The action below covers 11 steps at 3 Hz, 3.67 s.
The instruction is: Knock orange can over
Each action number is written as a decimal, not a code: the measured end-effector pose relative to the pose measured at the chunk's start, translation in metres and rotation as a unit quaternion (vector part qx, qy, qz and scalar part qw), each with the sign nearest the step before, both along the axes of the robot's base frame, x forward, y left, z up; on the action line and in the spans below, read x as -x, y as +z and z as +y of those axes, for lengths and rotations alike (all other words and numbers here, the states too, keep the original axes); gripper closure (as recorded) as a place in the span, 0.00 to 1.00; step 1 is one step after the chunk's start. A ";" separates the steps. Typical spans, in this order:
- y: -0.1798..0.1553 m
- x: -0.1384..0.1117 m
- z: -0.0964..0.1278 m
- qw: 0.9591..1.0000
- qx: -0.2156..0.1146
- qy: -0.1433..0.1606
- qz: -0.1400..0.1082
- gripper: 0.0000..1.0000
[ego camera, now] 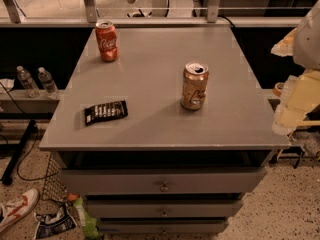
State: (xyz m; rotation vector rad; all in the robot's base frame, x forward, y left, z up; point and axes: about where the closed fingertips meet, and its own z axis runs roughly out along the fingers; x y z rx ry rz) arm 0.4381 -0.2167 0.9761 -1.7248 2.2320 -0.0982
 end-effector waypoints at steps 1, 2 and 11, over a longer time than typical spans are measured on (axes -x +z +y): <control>0.000 0.000 0.000 1.000 0.000 0.000 0.000 0.00; -0.010 -0.018 0.018 0.999 -0.039 0.005 -0.006 0.00; -0.070 -0.148 0.128 0.927 -0.371 0.000 -0.054 0.68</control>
Offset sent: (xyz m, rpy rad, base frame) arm 0.0456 0.0436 -0.0293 0.2029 -0.0134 0.0275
